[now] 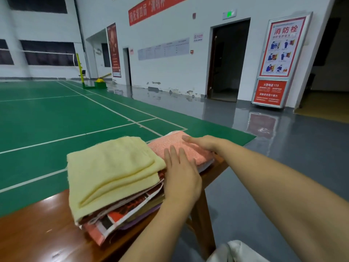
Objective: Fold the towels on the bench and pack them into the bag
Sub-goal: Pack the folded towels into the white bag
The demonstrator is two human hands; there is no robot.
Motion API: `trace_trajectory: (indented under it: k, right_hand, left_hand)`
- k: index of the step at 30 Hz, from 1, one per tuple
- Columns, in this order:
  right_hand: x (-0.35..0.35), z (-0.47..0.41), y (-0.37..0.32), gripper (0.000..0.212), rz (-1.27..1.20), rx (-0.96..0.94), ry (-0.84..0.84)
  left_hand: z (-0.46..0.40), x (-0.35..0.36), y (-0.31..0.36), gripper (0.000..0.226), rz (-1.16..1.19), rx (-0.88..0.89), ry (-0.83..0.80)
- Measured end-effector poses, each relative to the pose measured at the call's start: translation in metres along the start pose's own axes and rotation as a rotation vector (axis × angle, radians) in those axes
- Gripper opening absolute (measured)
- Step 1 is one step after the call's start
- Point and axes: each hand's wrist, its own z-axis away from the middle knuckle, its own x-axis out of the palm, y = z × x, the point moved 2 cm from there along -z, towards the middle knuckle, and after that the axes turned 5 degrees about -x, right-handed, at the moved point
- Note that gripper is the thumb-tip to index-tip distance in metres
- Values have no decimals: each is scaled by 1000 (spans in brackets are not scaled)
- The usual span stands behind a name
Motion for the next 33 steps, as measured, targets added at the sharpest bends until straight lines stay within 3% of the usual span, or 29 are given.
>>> trace_trajectory:
  k: [6, 9, 13, 19, 25, 33]
  right_hand:
    - [-3, -32, -1, 110, 16, 44, -101]
    - [-1, -41, 4, 123, -48, 70, -139]
    - [2, -44, 3, 149, -129, 135, -257]
    - [3, -38, 13, 107, -272, 147, -295]
    - [-8, -24, 13, 79, -448, 79, -312]
    - [4, -7, 44, 75, -649, 64, -250]
  left_hand:
    - [-23, 15, 4, 62, -58, -199, -41]
    - [-23, 24, 4, 59, -48, -220, 32]
    - [-30, 23, -2, 49, 145, -239, 154]
    - [-32, 20, -5, 36, 283, -222, 230]
    - [-30, 18, -7, 29, 399, -209, 249]
    - [-36, 18, -12, 23, 513, -197, 192]
